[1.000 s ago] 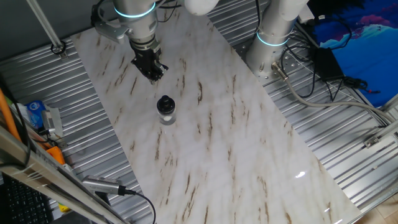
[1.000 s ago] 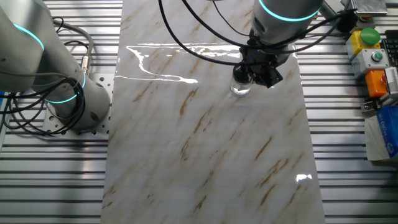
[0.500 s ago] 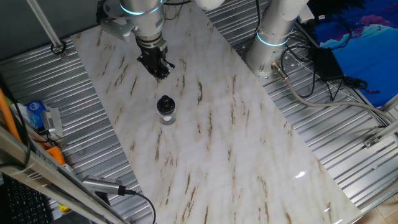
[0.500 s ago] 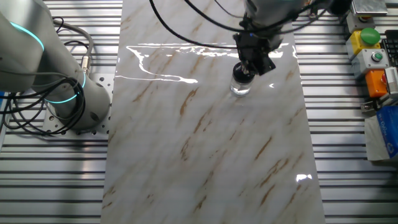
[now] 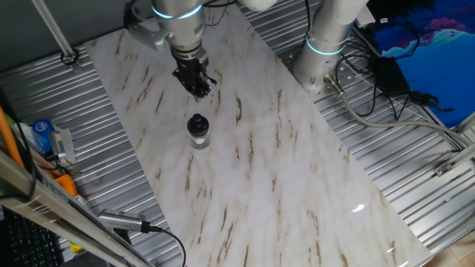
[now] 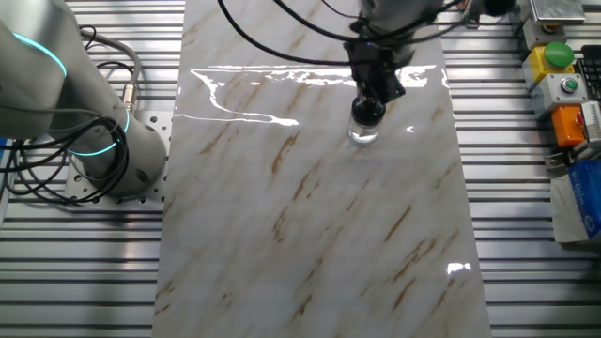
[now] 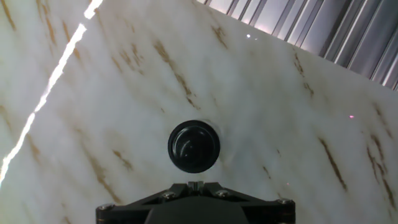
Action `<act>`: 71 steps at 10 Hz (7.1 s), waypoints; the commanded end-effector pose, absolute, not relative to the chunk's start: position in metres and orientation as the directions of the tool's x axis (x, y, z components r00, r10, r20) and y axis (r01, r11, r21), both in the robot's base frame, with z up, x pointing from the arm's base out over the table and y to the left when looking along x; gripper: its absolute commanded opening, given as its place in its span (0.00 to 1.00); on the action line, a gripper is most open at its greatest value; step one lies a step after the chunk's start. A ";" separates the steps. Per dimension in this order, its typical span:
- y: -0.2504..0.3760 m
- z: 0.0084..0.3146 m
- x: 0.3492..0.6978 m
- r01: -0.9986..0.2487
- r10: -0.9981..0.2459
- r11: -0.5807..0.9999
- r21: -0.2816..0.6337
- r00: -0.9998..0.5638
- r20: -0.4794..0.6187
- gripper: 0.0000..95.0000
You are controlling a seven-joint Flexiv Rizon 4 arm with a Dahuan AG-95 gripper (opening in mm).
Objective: Unscrew the lid from the jar
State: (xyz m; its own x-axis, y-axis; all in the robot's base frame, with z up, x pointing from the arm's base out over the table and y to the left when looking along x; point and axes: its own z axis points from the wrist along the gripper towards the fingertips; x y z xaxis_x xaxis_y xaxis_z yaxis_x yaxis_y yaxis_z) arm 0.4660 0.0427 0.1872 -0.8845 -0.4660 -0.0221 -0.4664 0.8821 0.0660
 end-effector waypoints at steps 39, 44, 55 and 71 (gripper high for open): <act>0.059 0.132 0.490 -0.542 -0.542 0.840 0.030 -0.840 -0.009 1.00; 0.059 0.132 0.490 -0.552 -0.552 0.834 0.022 -0.834 -0.006 0.80; 0.060 0.131 0.487 -0.662 -0.661 0.748 0.051 -0.750 -0.031 1.00; 0.062 0.119 0.485 -0.646 -0.645 0.763 0.015 -0.763 -0.023 0.80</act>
